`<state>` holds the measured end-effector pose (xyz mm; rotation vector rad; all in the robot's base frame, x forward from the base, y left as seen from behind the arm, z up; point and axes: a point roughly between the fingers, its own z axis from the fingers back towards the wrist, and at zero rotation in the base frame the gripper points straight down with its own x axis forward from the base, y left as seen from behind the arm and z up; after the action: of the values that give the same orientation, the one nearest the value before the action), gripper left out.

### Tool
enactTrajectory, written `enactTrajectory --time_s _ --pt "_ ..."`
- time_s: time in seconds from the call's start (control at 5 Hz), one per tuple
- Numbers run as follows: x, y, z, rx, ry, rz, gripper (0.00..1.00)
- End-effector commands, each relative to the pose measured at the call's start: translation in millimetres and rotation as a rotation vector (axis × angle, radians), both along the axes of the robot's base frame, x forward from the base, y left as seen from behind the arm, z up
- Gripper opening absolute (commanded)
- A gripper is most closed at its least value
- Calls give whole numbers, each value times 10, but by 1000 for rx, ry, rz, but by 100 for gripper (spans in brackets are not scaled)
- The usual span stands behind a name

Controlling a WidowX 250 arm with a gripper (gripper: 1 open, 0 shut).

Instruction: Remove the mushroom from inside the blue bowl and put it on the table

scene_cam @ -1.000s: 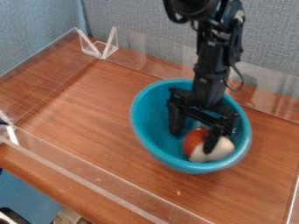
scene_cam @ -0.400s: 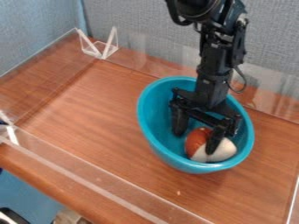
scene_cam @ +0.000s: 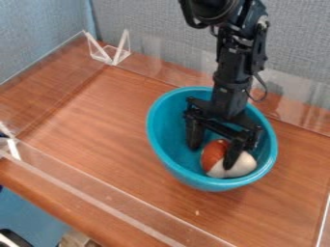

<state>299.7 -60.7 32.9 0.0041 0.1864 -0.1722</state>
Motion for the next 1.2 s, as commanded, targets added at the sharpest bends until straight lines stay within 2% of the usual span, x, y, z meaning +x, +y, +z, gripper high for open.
enactTrajectory --time_s 0.0,0.2,1.0 --pt "27 100 -17 12 -12 16 100" --pt "35 116 -38 16 -9 15 0" --pt "42 238 70 21 -21 31 0"
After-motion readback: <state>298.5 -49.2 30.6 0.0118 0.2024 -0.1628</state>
